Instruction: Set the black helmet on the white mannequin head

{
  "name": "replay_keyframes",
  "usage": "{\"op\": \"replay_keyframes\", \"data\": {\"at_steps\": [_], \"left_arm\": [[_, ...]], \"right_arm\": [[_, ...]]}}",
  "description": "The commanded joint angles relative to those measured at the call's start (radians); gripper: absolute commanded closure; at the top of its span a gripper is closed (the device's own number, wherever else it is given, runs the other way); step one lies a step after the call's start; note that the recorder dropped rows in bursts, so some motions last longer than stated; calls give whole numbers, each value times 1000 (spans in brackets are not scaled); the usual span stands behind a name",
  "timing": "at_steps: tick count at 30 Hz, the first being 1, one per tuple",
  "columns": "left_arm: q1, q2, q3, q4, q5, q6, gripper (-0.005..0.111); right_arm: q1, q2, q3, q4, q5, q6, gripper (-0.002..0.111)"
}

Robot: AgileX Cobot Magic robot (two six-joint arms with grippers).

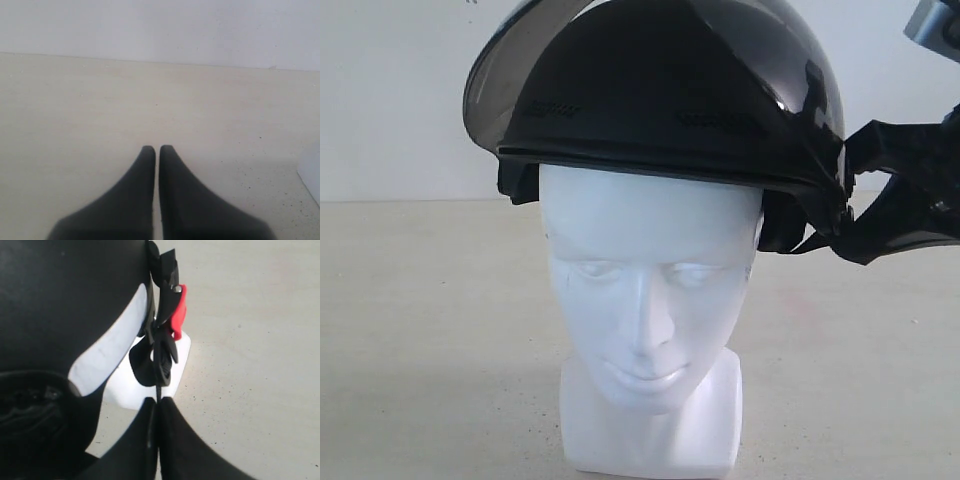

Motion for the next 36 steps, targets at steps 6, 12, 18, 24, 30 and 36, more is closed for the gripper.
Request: {"op": "replay_keyframes", "data": {"at_steps": [6, 12, 18, 24, 30, 36], "left_arm": [[-5, -3, 3, -55, -418, -6, 102], [-5, -3, 3, -55, -689, -6, 102], [-5, -3, 3, -55, -740, -6, 102], [-5, -3, 3, -55, -767, -142, 102], [-5, -3, -28, -33, -681, -294, 102], [-24, 146, -289, 172, -466, -455, 102]], "right_arm": [[-11, -12, 12, -104, 65, -18, 108], [-11, -12, 12, -104, 67, -18, 108], [-11, -12, 12, -104, 69, -18, 108], [-11, -12, 12, -104, 69, -18, 108], [-11, -12, 12, -104, 69, -20, 108], [-11, -12, 12, -104, 69, -22, 108]]}}
